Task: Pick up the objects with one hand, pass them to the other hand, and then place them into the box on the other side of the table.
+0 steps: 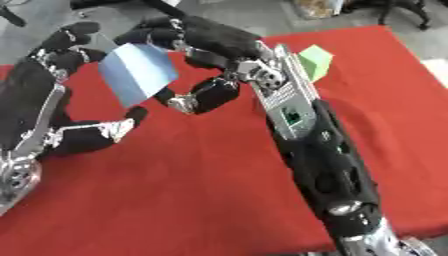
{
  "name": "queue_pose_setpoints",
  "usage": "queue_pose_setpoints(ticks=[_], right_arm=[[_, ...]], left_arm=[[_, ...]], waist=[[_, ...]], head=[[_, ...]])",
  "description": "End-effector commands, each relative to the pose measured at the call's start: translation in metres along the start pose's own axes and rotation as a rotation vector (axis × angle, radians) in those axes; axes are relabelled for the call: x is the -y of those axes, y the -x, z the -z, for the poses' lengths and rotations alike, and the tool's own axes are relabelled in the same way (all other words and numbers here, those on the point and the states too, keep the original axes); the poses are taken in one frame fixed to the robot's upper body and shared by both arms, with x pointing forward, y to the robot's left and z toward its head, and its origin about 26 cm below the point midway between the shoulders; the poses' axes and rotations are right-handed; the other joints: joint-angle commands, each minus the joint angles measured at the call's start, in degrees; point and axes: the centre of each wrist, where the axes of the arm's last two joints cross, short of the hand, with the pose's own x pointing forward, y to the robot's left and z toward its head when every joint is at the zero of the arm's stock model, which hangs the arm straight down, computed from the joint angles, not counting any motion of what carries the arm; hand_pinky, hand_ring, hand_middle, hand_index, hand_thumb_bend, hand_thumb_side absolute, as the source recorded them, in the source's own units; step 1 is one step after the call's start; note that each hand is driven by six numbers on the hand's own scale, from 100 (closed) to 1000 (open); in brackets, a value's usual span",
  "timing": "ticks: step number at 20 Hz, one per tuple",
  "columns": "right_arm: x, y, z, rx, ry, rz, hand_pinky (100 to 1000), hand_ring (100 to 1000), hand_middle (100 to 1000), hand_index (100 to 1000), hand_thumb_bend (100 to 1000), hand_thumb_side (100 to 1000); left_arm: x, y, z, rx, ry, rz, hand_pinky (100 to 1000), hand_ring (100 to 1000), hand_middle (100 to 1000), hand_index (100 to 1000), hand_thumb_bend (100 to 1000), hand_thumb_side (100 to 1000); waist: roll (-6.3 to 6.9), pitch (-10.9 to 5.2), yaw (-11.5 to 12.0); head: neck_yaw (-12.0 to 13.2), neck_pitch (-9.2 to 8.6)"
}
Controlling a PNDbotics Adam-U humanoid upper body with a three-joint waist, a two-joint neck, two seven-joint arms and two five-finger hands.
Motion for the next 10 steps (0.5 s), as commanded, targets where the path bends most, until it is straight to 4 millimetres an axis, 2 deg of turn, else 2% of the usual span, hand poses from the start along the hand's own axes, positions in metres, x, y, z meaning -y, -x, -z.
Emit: queue_pose_setpoints(ticks=[1, 10], right_arm=[[0.0081, -0.0044, 0.0077, 0.035, -0.002, -0.024, 746, 667, 363, 349, 100, 100], [0.0082, -0.0044, 0.0078, 0.037, -0.004, -0.017, 745, 665, 362, 352, 100, 100]], left_arm=[[-0.0062, -0.0114, 0.0046, 0.057, -0.021, -0.003, 744, 832, 873, 922, 558, 383], [-0.005, -0.0142, 0.005, 0.026, -0.048, 0.011, 731, 837, 882, 935, 567, 386]], waist=[[0.15, 0.29, -0.1], [0.16, 0.3, -0.2]], head=[[0.0, -0.09], [-0.1, -0.09]])
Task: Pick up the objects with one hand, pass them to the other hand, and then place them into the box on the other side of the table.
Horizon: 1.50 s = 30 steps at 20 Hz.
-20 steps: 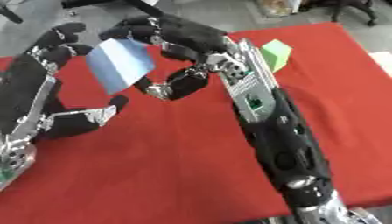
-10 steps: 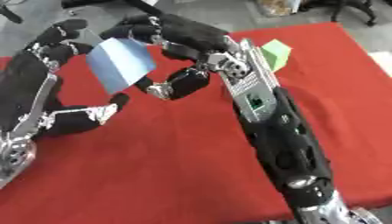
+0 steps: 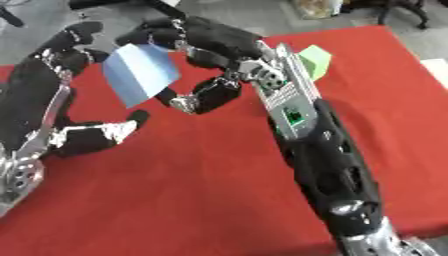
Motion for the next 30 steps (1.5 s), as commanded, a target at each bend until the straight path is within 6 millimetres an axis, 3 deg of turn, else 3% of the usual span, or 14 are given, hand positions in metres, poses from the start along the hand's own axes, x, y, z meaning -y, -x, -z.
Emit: queue_pose_setpoints(ticks=[1, 16, 30], right_arm=[[0.008, -0.005, 0.008, 0.038, 0.001, -0.023, 745, 665, 362, 351, 100, 100], [0.006, -0.003, 0.008, 0.041, -0.011, 0.01, 744, 666, 362, 349, 100, 100], [0.006, -0.003, 0.008, 0.041, -0.02, 0.015, 742, 666, 385, 344, 100, 100]], left_arm=[[-0.005, -0.012, 0.004, 0.023, -0.05, -0.032, 725, 838, 884, 937, 561, 385], [0.001, -0.014, -0.003, -0.142, -0.145, -0.14, 695, 841, 889, 936, 506, 394], [0.005, -0.015, -0.007, -0.14, -0.209, -0.171, 699, 841, 889, 935, 515, 393]], waist=[[0.16, 0.31, -0.1], [-0.01, 0.33, 0.2], [-0.06, 0.32, 0.3]], head=[[-0.1, -0.09], [-0.5, -0.09], [-0.8, -0.09]])
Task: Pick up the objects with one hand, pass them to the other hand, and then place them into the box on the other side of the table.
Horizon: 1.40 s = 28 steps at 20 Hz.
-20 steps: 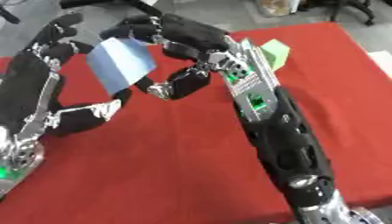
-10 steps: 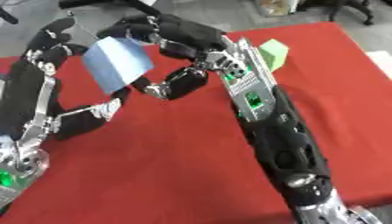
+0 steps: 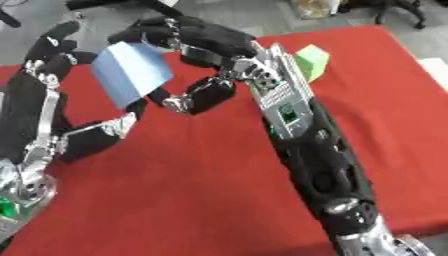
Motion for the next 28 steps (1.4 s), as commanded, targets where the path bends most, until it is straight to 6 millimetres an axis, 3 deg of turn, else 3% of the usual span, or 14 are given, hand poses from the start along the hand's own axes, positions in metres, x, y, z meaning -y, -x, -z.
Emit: queue_pose_setpoints(ticks=[1, 15, 28], right_arm=[[0.0058, -0.0024, 0.0045, 0.031, -0.022, -0.029, 742, 666, 385, 344, 100, 100], [0.0051, -0.002, 0.0042, 0.029, -0.025, -0.021, 741, 668, 385, 343, 100, 100], [0.0055, -0.0018, 0.0038, 0.027, -0.027, -0.018, 738, 667, 386, 343, 100, 100]], left_arm=[[-0.0076, -0.0051, 0.0048, 0.032, -0.056, -0.021, 699, 841, 889, 935, 515, 393], [-0.0061, -0.0069, 0.004, 0.052, -0.145, -0.129, 671, 829, 879, 926, 501, 375], [-0.0066, -0.0039, 0.003, -0.049, -0.12, -0.127, 683, 849, 901, 947, 508, 454]], waist=[[-0.05, 0.32, 0.1], [-0.22, 0.33, 0.2], [-0.23, 0.35, 0.2]], head=[[-0.3, -0.09], [-0.4, -0.09], [-0.6, -0.09]])
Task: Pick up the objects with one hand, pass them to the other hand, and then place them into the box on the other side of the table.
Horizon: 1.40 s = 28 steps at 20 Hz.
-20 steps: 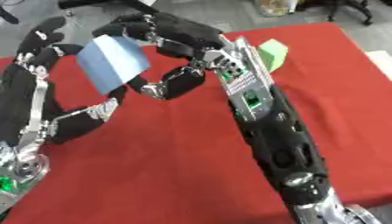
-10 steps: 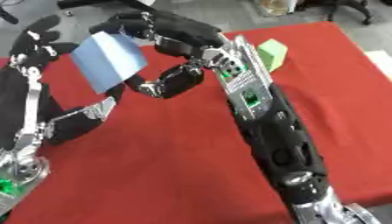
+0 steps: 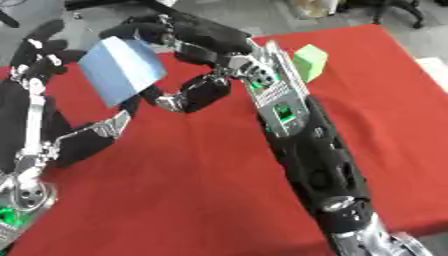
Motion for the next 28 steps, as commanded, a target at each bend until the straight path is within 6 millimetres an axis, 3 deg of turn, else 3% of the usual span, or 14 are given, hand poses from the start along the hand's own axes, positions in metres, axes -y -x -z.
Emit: queue_pose_setpoints(ticks=[1, 5, 7, 16, 28], right_arm=[[0.0035, 0.0, 0.0008, 0.016, -0.037, -0.028, 738, 666, 386, 343, 100, 100], [0.0035, 0.0001, 0.0008, 0.016, -0.037, -0.027, 736, 666, 386, 344, 100, 100], [0.0036, 0.0002, 0.0008, 0.015, -0.038, -0.027, 736, 666, 386, 344, 100, 100], [0.0041, 0.0002, 0.0008, 0.014, -0.038, -0.03, 735, 665, 386, 344, 100, 100], [0.0042, 0.0002, 0.001, 0.014, -0.039, -0.035, 731, 664, 385, 344, 100, 100]], left_arm=[[-0.0093, -0.0052, 0.0079, -0.016, -0.047, 0.005, 688, 854, 906, 955, 541, 472], [-0.0091, -0.005, 0.0074, -0.028, -0.032, 0.026, 695, 861, 916, 974, 704, 460], [-0.0092, -0.0047, 0.0073, -0.038, -0.029, 0.039, 693, 860, 916, 979, 735, 460], [-0.0098, -0.0019, 0.006, -0.158, 0.01, 0.063, 682, 856, 913, 981, 686, 510], [-0.0089, -0.008, 0.0094, 0.051, -0.026, 0.074, 704, 850, 899, 957, 641, 410]], waist=[[-0.23, 0.34, 0.0], [-0.25, 0.32, 0.0], [-0.25, 0.31, 0.0], [-0.24, 0.32, 0.1], [-0.39, 0.29, 0.1]], head=[[-0.1, -0.09], [-0.1, -0.09], [-0.2, -0.09], [-0.3, -0.09], [-0.3, -0.09]])
